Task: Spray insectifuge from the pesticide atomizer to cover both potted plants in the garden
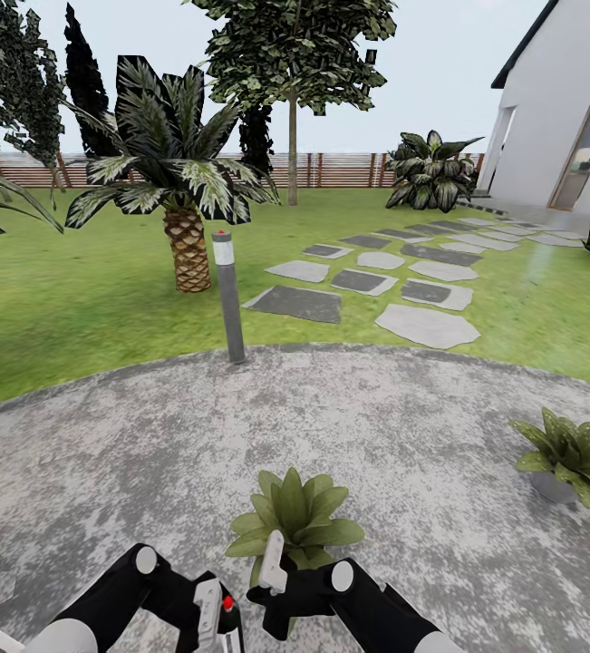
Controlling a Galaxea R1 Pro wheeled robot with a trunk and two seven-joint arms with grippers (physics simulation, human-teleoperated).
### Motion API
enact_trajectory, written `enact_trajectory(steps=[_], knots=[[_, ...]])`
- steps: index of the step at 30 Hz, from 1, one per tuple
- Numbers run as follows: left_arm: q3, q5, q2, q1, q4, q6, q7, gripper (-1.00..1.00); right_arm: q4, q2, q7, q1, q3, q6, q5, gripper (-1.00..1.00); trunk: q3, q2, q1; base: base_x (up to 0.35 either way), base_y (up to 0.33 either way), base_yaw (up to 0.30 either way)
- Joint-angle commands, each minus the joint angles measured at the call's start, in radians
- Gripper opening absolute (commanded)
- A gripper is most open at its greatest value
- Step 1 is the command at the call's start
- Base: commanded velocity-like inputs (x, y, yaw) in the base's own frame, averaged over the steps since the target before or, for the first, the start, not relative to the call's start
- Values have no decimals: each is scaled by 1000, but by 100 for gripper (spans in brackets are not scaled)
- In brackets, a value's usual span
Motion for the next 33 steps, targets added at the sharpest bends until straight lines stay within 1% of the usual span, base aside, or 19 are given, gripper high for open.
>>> enact_trajectory(steps=[1,5,26,33], knots=[[-3,-3,0,0,-2,-6,-14,-100,0,0,0,-1,-1,-8,11,-100,-1,0,0,0,0,0],[-3,-2,-3,-6,-5,-7,-30,-100,0,-1,0,-1,-1,-8,11,-100,-1,0,0,0,0,0],[-3,-2,-37,-8,-6,-11,-31,-100,0,-1,0,-1,-1,-8,11,-100,-1,0,0,0,0,0],[-3,-2,-39,-8,-6,-10,-31,-100,0,-1,0,-1,-1,-8,11,-100,-1,0,0,0,0,0]])
